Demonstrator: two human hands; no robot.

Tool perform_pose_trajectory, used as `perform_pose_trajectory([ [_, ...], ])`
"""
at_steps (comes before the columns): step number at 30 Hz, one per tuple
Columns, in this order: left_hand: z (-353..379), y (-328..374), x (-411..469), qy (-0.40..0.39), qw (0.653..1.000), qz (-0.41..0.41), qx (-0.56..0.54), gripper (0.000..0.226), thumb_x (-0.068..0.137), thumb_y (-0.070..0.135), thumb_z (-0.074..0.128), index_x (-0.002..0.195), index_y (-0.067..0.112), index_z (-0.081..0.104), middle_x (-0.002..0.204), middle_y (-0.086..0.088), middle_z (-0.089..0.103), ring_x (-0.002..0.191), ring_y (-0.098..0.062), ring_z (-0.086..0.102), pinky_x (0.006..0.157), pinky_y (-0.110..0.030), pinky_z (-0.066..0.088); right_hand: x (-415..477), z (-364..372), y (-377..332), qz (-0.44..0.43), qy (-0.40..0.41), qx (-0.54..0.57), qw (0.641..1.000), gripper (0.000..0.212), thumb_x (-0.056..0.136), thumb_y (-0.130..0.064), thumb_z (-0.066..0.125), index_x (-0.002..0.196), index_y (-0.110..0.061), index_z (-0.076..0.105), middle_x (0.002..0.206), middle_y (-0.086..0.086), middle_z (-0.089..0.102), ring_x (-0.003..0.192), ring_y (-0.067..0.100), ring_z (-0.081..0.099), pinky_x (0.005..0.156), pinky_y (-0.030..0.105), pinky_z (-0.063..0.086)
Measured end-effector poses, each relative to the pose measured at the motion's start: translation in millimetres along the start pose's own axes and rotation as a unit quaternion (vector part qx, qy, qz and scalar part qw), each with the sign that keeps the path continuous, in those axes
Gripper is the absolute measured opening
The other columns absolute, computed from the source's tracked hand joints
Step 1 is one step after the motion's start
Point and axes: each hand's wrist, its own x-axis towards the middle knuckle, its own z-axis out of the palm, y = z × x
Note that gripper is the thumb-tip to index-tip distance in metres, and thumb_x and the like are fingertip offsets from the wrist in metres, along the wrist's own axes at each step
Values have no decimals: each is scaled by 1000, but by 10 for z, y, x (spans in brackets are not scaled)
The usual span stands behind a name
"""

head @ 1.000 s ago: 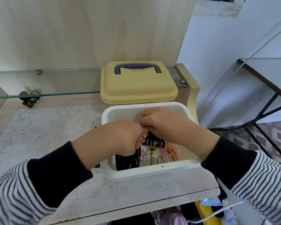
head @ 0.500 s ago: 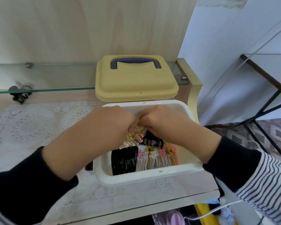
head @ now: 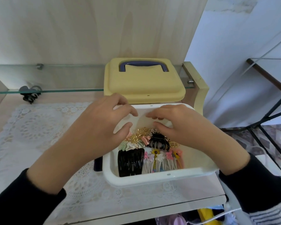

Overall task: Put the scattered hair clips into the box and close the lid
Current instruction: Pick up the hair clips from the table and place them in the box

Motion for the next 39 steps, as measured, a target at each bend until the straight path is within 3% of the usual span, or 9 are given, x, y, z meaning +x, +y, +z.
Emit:
perform_pose_trajectory([
  [7, -22, -83, -165, 102, 992, -67, -28, 24, 92, 28, 54, 110, 19, 66, 108, 3, 59, 96, -14, 58, 79, -37, 49, -61, -61, -309, 45, 111, 73, 990, 31, 92, -42, 44, 117, -35, 62, 107, -18, 65, 93, 10, 64, 78, 38, 53],
  [10, -56, -137, -292, 158, 980, -116, -29, 15, 92, 22, 51, 93, 12, 61, 95, 2, 56, 82, -15, 54, 69, -34, 47, -12, -30, -553, 60, 147, 131, 979, 24, 93, -28, 53, 114, -29, 64, 104, -15, 65, 93, 7, 60, 80, 31, 50],
  [12, -93, -198, -411, 179, 971, -154, -33, 12, 92, 22, 49, 87, 13, 55, 89, 3, 52, 75, -15, 50, 63, -28, 43, 41, -11, -768, 49, 173, 176, 968, 22, 92, -20, 55, 112, -22, 65, 102, -8, 65, 93, 12, 60, 80, 36, 50],
  [19, -248, -550, -893, 192, 938, -288, 6, 6, 94, 25, 53, 90, 21, 52, 93, 9, 53, 59, -13, 45, 52, -14, 32, 277, 110, -1559, -11, 227, 200, 953, 21, 92, -16, 54, 113, -15, 59, 103, -1, 58, 89, 14, 55, 77, 29, 45],
  [22, -262, -767, -1129, 165, 929, -332, 12, 10, 95, 27, 50, 99, 21, 57, 103, 8, 55, 65, -11, 50, 54, -19, 35, 384, 245, -1866, -31, 203, 192, 960, 21, 93, -16, 52, 114, -12, 56, 108, 4, 56, 94, 20, 55, 78, 33, 48],
  [28, -124, -1157, -1595, 45, 910, -411, 45, 34, 94, 31, 52, 124, 15, 58, 137, -6, 51, 119, -24, 54, 91, -39, 47, 642, 772, -2233, -16, 102, 133, 986, 35, 98, -27, 44, 129, -12, 44, 124, 6, 47, 109, 23, 50, 85, 32, 46],
  [33, -29, -1328, -1714, -46, 884, -461, 57, 55, 96, 43, 40, 148, 24, 33, 159, -11, 19, 146, -31, 17, 118, -46, 18, 927, 1279, -2224, 39, -6, 86, 996, 54, 100, -37, 36, 147, -13, 25, 154, 11, 22, 143, 32, 15, 115, 42, 17],
  [35, 15, -1412, -1693, -60, 879, -470, 56, 59, 98, 47, 32, 152, 31, 17, 162, -6, 4, 149, -28, 3, 119, -43, 5, 1043, 1421, -2199, 50, -23, 79, 995, 59, 100, -42, 30, 151, -14, 18, 159, 10, 12, 146, 32, 4, 118, 43, 5],
  [39, 47, -1526, -1574, -80, 874, -476, 59, 62, 98, 50, 25, 154, 32, 5, 162, -7, -7, 149, -28, -5, 120, -44, -1, 1193, 1547, -2156, 59, -7, 60, 996, 67, 94, -50, 16, 152, -17, 16, 160, 10, 5, 146, 35, -2, 116, 46, -5],
])
